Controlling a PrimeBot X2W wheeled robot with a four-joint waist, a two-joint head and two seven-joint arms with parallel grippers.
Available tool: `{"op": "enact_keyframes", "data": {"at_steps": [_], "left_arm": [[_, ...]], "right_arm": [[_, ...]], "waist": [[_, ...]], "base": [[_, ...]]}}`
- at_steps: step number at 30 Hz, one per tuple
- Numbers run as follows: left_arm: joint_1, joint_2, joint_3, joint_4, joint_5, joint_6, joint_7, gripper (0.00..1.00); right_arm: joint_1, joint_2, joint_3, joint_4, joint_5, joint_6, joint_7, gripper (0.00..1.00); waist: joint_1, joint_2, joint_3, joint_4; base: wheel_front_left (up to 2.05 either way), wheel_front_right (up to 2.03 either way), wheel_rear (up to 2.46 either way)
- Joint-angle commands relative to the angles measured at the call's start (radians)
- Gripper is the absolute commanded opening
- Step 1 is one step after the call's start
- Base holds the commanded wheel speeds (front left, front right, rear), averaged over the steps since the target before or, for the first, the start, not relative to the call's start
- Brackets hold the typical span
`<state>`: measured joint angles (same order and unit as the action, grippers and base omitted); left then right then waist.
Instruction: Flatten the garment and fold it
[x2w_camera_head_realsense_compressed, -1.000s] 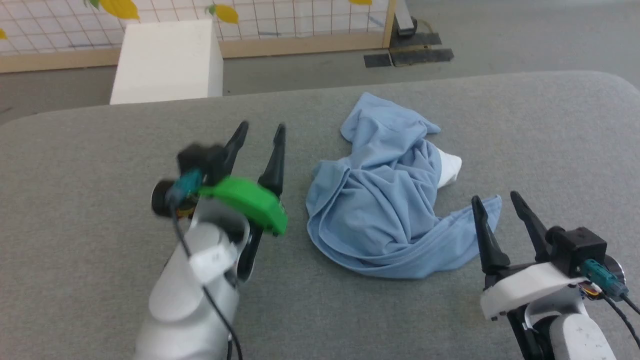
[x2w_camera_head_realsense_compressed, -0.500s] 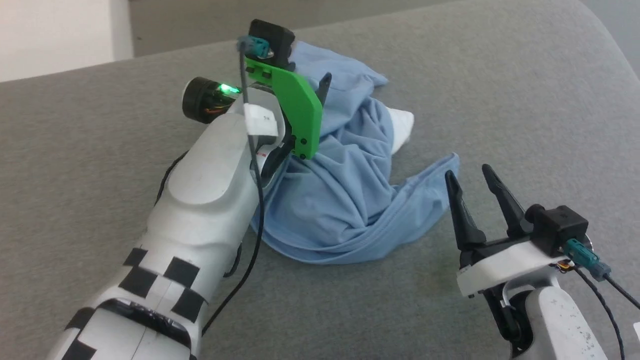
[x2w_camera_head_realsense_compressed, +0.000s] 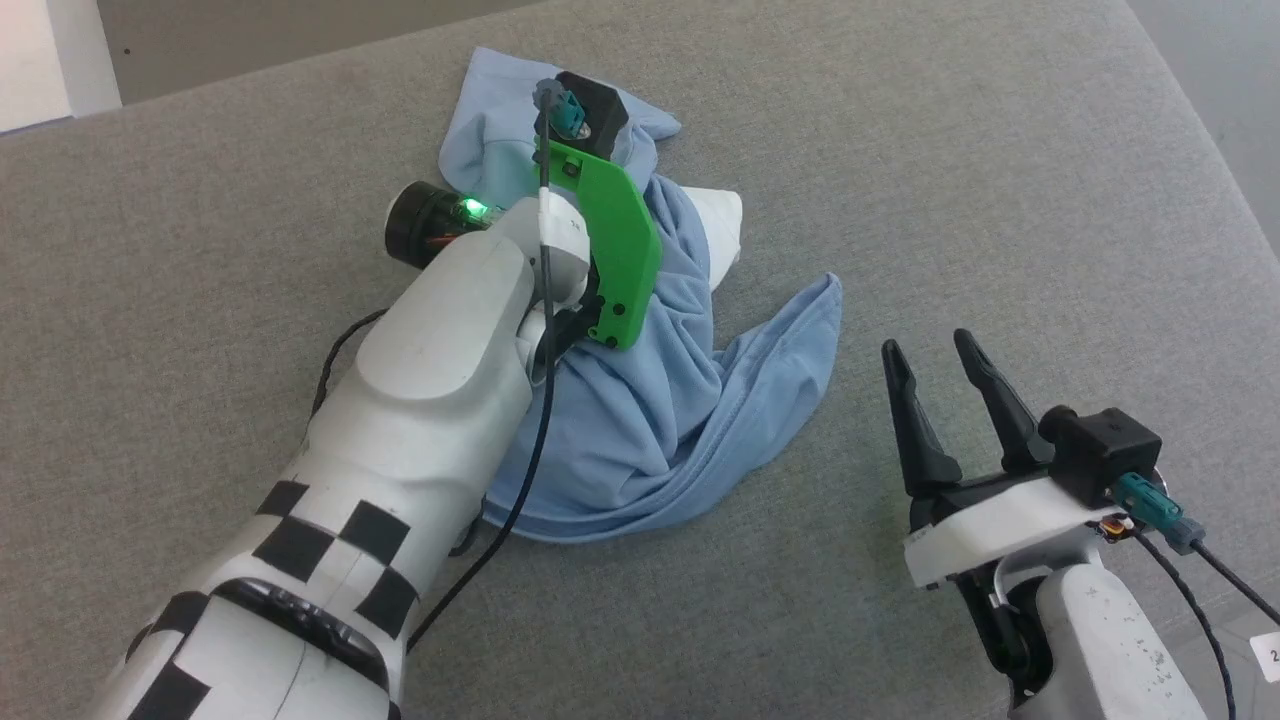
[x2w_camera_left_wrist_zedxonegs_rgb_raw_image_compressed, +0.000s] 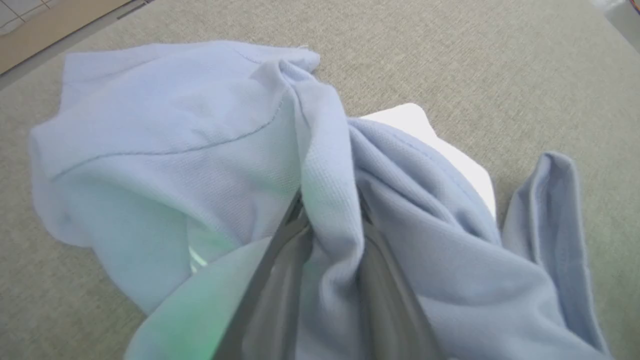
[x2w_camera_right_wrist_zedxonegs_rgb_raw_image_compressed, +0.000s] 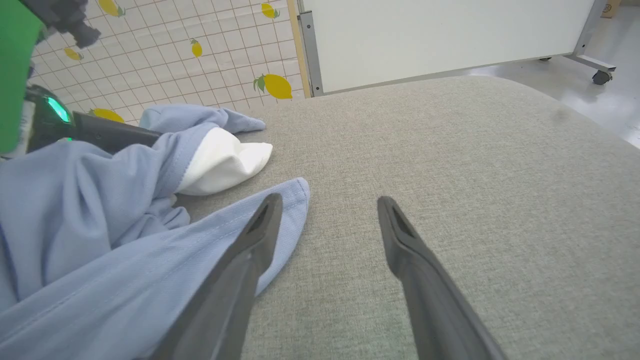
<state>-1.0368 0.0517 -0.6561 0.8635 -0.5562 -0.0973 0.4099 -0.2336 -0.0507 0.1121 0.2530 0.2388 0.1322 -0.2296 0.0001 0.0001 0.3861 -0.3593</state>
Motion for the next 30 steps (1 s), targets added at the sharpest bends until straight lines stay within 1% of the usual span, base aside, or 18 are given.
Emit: {"op": "enact_keyframes", "data": {"at_steps": [1, 4, 8, 11, 13, 14, 16, 19, 20, 21, 23, 26, 27, 28, 29, 30], "left_arm": [[-0.011, -0.001, 0.003, -0.005, -0.009, 0.004, -0.030, 0.00], [0.002, -0.001, 0.029, -0.022, -0.011, 0.040, -0.134, 0.00], [0.073, 0.009, 0.089, -0.080, -0.040, 0.086, -0.286, 0.00], [0.180, 0.039, 0.137, -0.167, -0.066, 0.123, -0.383, 0.00], [0.272, 0.074, 0.168, -0.247, -0.080, 0.154, -0.428, 0.00], [0.320, 0.092, 0.181, -0.288, -0.089, 0.169, -0.437, 0.00], [0.441, 0.140, 0.211, -0.388, -0.101, 0.214, -0.450, 0.00], [0.643, 0.213, 0.261, -0.548, -0.122, 0.300, -0.449, 0.00], [0.704, 0.228, 0.279, -0.590, -0.132, 0.327, -0.447, 0.00], [0.776, 0.241, 0.303, -0.640, -0.147, 0.360, -0.450, 0.00], [0.894, 0.260, 0.338, -0.701, -0.172, 0.408, -0.446, 0.00], [1.022, 0.259, 0.370, -0.747, -0.206, 0.467, -0.432, 0.00], [1.056, 0.257, 0.371, -0.752, -0.214, 0.484, -0.417, 0.31], [1.075, 0.252, 0.374, -0.756, -0.225, 0.491, -0.411, 0.75], [1.089, 0.242, 0.379, -0.759, -0.237, 0.496, -0.409, 1.00], [1.096, 0.238, 0.378, -0.762, -0.240, 0.499, -0.411, 1.00]], "right_arm": [[-0.015, 0.000, -0.001, 0.005, -0.001, -0.002, -0.009, 1.00], [-0.008, 0.000, -0.012, 0.010, -0.014, -0.002, -0.009, 1.00], [0.016, 0.000, -0.040, 0.006, -0.042, -0.002, 0.002, 1.00], [0.047, 0.000, -0.068, -0.009, -0.063, -0.002, 0.020, 1.00], [0.070, 0.000, -0.086, -0.024, -0.075, -0.002, 0.034, 1.00], [0.080, 0.000, -0.093, -0.033, -0.080, -0.002, 0.041, 1.00], [0.102, 0.000, -0.106, -0.051, -0.089, -0.002, 0.057, 1.00], [0.133, 0.000, -0.123, -0.081, -0.099, -0.002, 0.082, 1.00], [0.141, 0.000, -0.126, -0.089, -0.101, -0.002, 0.090, 1.00], [0.151, 0.000, -0.130, -0.100, -0.102, -0.002, 0.098, 1.00], [0.164, 0.000, -0.134, -0.118, -0.103, -0.002, 0.115, 1.00], [0.178, 0.000, -0.128, -0.136, -0.106, -0.002, 0.144, 1.00], [0.181, 0.000, -0.125, -0.140, -0.109, -0.002, 0.159, 1.00], [0.182, 0.000, -0.121, -0.144, -0.111, -0.002, 0.173, 1.00], [0.183, 0.000, -0.118, -0.147, -0.113, -0.002, 0.192, 1.00], [0.183, 0.000, -0.116, -0.149, -0.114, -0.002, 0.208, 1.00]], "waist": [[-0.0001, -0.0001, -0.023, 0.018], [-0.0001, -0.0001, -0.059, 0.040], [-0.0001, -0.0001, -0.120, 0.085], [-0.0001, -0.0001, -0.173, 0.130], [-0.0001, -0.0001, -0.205, 0.161], [-0.0001, -0.0001, -0.215, 0.173], [-0.0001, -0.0001, -0.240, 0.203], [-0.0001, -0.0001, -0.268, 0.248], [-0.0001, -0.0001, -0.273, 0.259], [-0.0001, -0.0001, -0.280, 0.276], [-0.0001, -0.0001, -0.285, 0.302], [-0.0001, -0.0001, -0.290, 0.334], [-0.0001, -0.0001, -0.289, 0.345], [-0.0001, -0.0001, -0.288, 0.354], [-0.0001, -0.0001, -0.286, 0.365], [-0.0001, -0.0001, -0.285, 0.372]], "base": [[0.00, 0.00, 0.00], [0.00, 0.00, 0.00], [0.00, 0.00, 0.00], [0.00, 0.00, 0.00], [0.00, 0.00, 0.00], [0.00, 0.00, 0.00], [0.00, 0.00, 0.00], [0.00, 0.00, 0.00], [0.00, 0.00, 0.00], [0.00, 0.00, 0.00], [0.00, 0.00, 0.00], [0.00, 0.00, 0.00], [0.00, 0.00, 0.00], [0.00, 0.00, 0.00], [0.00, 0.00, 0.00], [0.00, 0.00, 0.00]]}}
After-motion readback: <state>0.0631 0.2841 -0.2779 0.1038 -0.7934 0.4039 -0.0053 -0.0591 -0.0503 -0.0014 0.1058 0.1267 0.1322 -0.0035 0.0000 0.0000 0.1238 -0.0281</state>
